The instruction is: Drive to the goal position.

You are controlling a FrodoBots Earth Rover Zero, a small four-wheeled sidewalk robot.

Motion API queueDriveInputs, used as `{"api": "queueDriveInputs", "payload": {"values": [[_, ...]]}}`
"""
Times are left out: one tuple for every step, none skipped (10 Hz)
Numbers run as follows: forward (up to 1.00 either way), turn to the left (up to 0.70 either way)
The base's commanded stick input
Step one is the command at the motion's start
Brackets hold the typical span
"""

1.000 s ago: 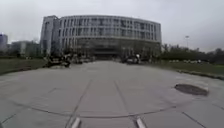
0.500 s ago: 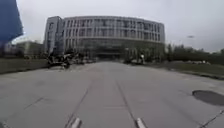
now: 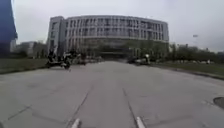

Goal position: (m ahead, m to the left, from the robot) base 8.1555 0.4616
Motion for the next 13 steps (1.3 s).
{"api": "queueDriveInputs", "payload": {"values": [[1.00, 0.01], [1.00, 0.01], [1.00, 0.01], [1.00, 0.01], [1.00, 0.01], [1.00, -0.20], [1.00, -0.39], [1.00, -0.39], [1.00, -0.39], [1.00, -0.39], [1.00, -0.39], [1.00, -0.39], [1.00, -0.06]]}}
